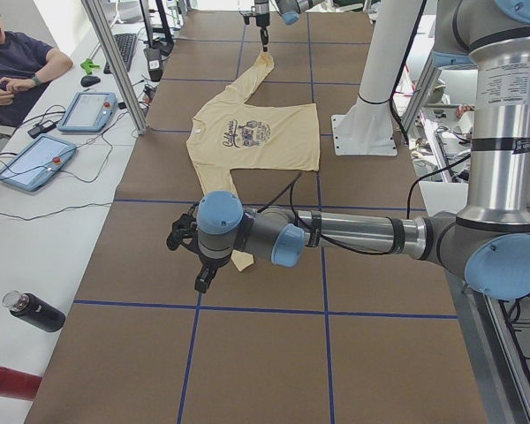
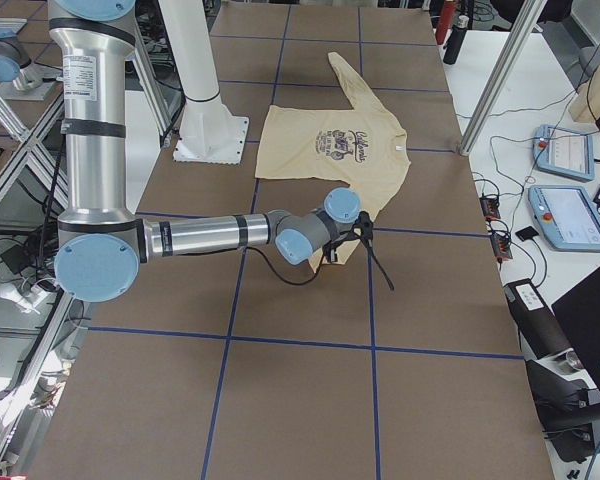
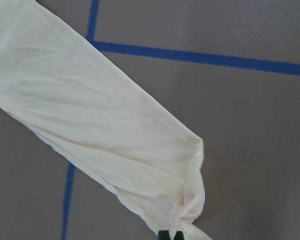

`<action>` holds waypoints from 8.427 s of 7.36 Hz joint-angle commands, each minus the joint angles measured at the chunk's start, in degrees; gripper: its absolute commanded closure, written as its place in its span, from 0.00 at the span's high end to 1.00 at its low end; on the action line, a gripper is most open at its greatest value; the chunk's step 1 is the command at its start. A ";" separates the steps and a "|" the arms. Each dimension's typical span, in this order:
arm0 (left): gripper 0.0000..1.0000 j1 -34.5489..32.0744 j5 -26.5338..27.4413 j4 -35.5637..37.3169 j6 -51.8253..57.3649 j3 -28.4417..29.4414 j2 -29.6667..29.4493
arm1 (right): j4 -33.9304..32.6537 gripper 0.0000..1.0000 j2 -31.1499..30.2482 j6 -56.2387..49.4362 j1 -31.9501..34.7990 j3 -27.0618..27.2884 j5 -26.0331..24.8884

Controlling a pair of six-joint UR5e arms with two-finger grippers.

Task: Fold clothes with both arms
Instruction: 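Carry the sleeve cuff with the right gripper across the shirt toward the collar, then lay the sleeve down near the collar and open the right gripper, then grasp the other sleeve cuff with the left gripper while the right gripper withdraws, then carry the sleeve with the left gripper across the shirt toward the collar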

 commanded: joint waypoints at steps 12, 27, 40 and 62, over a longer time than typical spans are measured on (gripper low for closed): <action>1.00 -0.01 0.17 0.47 -0.26 1.10 -0.80 | 0.41 0.00 58.00 39.16 -24.08 -24.45 -26.23; 1.00 3.22 0.34 -10.91 -19.52 3.47 -2.04 | -3.72 0.99 65.77 41.89 -30.25 -34.05 -43.65; 0.79 40.25 30.05 -38.81 -71.28 4.96 8.07 | -47.76 1.00 33.92 22.38 -20.58 12.95 -27.12; 0.00 36.03 5.09 -17.01 -107.17 -3.66 -37.15 | -47.23 1.00 14.06 -0.30 -11.53 18.31 -24.84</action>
